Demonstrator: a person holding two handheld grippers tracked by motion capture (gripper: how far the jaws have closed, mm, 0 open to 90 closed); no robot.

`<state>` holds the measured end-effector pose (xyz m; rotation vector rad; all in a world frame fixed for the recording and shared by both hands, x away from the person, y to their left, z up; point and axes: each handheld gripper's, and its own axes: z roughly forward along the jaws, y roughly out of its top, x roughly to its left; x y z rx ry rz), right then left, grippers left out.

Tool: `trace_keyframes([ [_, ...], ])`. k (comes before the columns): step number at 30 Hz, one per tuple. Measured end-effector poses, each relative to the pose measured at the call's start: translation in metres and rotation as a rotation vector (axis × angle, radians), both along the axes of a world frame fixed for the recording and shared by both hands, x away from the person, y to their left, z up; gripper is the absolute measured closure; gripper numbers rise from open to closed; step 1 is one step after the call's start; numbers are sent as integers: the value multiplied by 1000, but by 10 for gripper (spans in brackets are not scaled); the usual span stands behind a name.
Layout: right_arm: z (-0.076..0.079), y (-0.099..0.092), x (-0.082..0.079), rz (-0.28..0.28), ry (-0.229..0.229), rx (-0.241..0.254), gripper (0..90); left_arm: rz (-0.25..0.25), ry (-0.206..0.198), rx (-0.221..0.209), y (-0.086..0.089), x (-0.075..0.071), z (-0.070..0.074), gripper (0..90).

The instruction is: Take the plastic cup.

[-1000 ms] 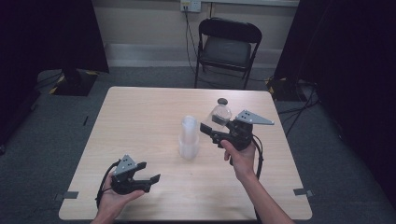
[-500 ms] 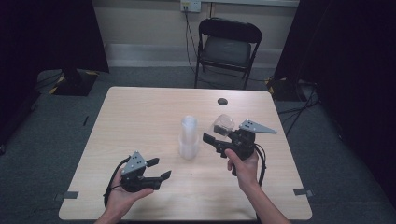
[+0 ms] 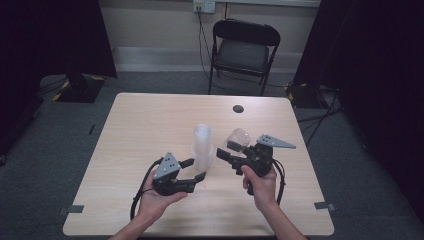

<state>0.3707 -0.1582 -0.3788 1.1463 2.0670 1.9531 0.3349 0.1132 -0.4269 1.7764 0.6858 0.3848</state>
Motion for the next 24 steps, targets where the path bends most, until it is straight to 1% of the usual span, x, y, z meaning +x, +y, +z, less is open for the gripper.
trace_keyframes([
  [1,-1,1,0,1,13,3,358,2,-10,3,-3,-1,-1,382],
  [3,-3,4,-2,7,37,13,365,11,-40,-5,-6,-2,-3,406],
  [5,-6,6,-3,15,55,19,366,23,-74,-12,-6,-4,-6,426],
  [6,-7,8,-4,20,66,18,366,21,-84,-9,-6,-5,-6,450],
  [7,-8,9,-4,26,74,19,367,30,-111,-4,-5,-7,-7,458],
  [9,-10,12,-5,39,90,21,368,49,-150,-23,-4,-10,-9,465],
  [10,-10,14,-5,45,102,21,368,56,-156,-31,-3,-10,-9,470],
  [11,-11,15,-5,50,111,24,369,48,-152,-51,-2,-10,-10,471],
  [13,-13,19,-6,71,132,23,368,43,-169,-56,-1,-12,-11,517],
  [15,-15,22,-7,92,145,21,369,29,-171,-77,-1,-13,-11,556],
  [17,-16,25,-7,103,163,22,369,28,-173,-84,0,-13,-9,572],
  [20,-18,29,-8,125,190,39,369,21,-188,-76,1,-11,-7,598],
  [23,-19,34,-8,155,212,44,367,17,-216,-62,0,-11,-6,633],
  [24,-19,35,-8,160,220,51,367,15,-233,-57,0,-12,-6,643],
])
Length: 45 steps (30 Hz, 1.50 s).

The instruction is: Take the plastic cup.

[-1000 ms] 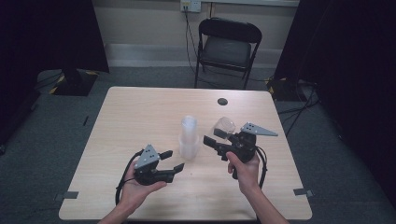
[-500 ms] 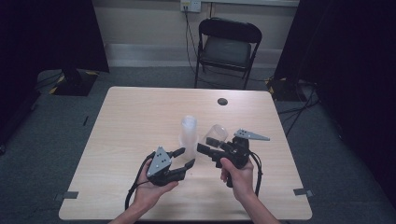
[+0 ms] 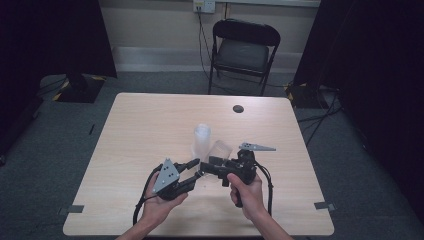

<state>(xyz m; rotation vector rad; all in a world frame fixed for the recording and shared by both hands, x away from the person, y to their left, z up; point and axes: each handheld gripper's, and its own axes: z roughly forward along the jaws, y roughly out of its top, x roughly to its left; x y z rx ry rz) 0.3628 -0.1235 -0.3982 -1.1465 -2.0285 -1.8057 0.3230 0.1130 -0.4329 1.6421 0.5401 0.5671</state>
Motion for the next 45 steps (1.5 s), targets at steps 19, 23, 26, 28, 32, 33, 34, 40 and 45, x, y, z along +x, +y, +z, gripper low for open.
trace_keyframes([
  [19,-8,17,2,63,110,30,366,62,-125,46,-10,-7,-2,592],
  [23,-10,16,2,57,136,58,367,71,-144,47,-12,-8,-3,593],
  [26,-12,15,3,59,154,68,367,76,-169,72,-13,-9,-4,611],
  [28,-12,15,4,63,163,65,366,91,-195,87,-13,-11,-4,647],
  [32,-13,18,2,78,165,70,353,83,-181,60,-10,-10,-3,741],
  [33,-14,18,2,78,167,72,344,81,-172,59,-9,-10,-2,768],
  [34,-13,18,2,76,166,70,329,73,-167,55,-9,-9,-3,781],
  [40,-12,21,-1,57,103,20,245,72,-138,32,-6,-7,-3,821],
  [45,-12,19,-1,35,93,1,172,62,-100,17,-1,-6,-3,855],
])
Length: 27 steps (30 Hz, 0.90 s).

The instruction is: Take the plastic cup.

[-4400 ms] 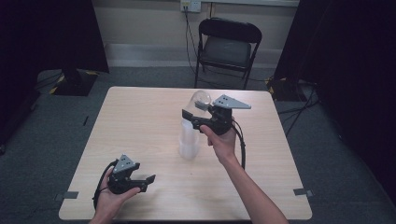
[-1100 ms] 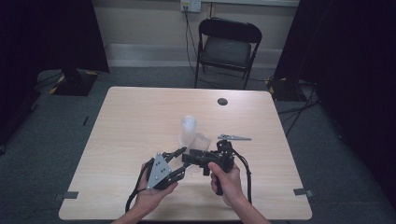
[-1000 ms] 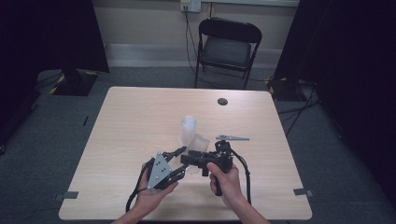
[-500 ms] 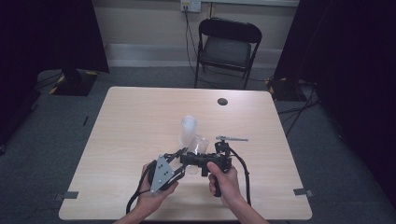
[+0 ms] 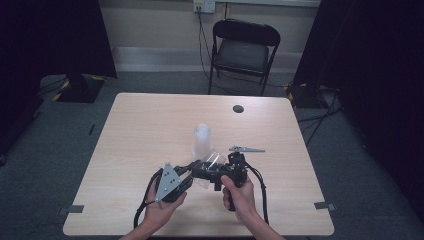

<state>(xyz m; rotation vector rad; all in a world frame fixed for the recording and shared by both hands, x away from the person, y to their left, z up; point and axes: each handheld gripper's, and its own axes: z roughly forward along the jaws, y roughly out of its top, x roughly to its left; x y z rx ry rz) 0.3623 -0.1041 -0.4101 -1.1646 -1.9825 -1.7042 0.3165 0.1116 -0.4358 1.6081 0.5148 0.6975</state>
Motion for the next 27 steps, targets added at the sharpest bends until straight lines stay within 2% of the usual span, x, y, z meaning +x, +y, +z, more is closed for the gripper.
trace_keyframes([
  [3,1,-2,0,-2,-15,0,162,-15,30,-19,1,0,0,870],
  [6,3,-4,0,-10,-38,2,160,-23,38,-26,2,0,0,875],
  [9,4,-6,-1,-21,-67,6,159,-36,63,-44,4,1,0,875],
  [11,5,-8,0,-22,-69,10,158,-43,87,-51,6,2,1,875],
  [21,6,-14,3,-49,-74,3,143,-63,161,-37,10,1,2,889],
  [25,7,-17,4,-52,-80,9,143,-73,172,-37,11,0,4,890],
  [27,9,-19,3,-74,-97,11,147,-75,169,-39,11,-1,5,890],
])
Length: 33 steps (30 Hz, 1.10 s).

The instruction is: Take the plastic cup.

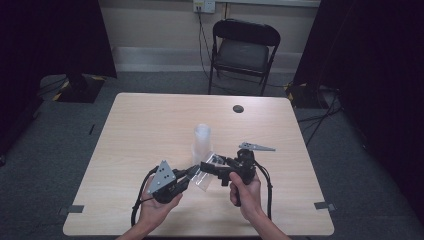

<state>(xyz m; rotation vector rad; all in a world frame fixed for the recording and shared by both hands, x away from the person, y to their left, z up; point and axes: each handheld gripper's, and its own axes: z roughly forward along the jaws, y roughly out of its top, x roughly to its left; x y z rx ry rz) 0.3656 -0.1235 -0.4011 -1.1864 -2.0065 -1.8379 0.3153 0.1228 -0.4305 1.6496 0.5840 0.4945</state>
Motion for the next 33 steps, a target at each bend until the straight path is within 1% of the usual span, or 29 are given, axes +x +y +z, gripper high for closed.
trace_keyframes([
  [3,4,-4,0,-9,-13,10,150,-9,6,-2,1,0,2,891],
  [6,7,-9,1,-19,-26,17,150,-15,23,-5,3,1,3,891],
  [7,8,-10,2,-22,-29,20,151,-19,34,-12,4,1,2,890],
  [9,7,-11,2,-23,-26,18,165,-25,57,-7,5,3,3,887],
  [11,5,-12,4,-25,-23,12,167,-31,75,-9,5,4,2,889],
  [13,4,-12,4,-28,-29,1,167,-41,97,1,6,4,3,891],
  [14,3,-12,4,-30,-34,-4,167,-51,108,-7,6,4,3,891],
  [16,4,-12,4,-33,-55,-17,154,-83,130,2,5,4,4,891],
  [17,5,-12,4,-35,-64,-28,152,-83,137,3,4,4,5,891],
  [18,5,-13,4,-39,-73,-38,147,-96,147,7,3,3,7,891],
  [19,6,-14,4,-44,-88,-51,147,-105,167,15,2,3,8,892],
  [21,8,-17,2,-52,-102,-58,145,-123,190,24,2,2,8,893],
  [22,8,-19,2,-48,-111,-59,144,-122,201,33,2,3,7,893],
  [23,9,-21,1,-53,-117,-71,144,-130,220,34,2,3,7,893],
  [24,9,-23,0,-55,-125,-81,143,-131,234,37,3,4,7,892],
  [25,9,-25,0,-53,-133,-87,142,-132,238,39,3,5,7,892],
  [26,9,-27,-1,-55,-138,-96,140,-136,257,47,4,6,7,891],
  [27,8,-29,-1,-54,-145,-107,139,-132,275,50,4,7,6,890],
  [28,7,-31,-2,-56,-149,-115,140,-130,284,59,5,8,6,890],
  [29,6,-32,-3,-60,-153,-126,140,-127,290,68,5,9,5,890],
  [30,5,-34,-4,-64,-151,-135,139,-125,310,84,6,10,5,891],
  [31,3,-36,-4,-61,-142,-127,140,-129,334,100,6,11,5,892],
  [32,1,-38,-5,-54,-133,-120,141,-126,341,117,6,12,4,893],
  [33,0,-40,-6,-56,-135,-127,141,-129,344,127,5,12,4,894],
])
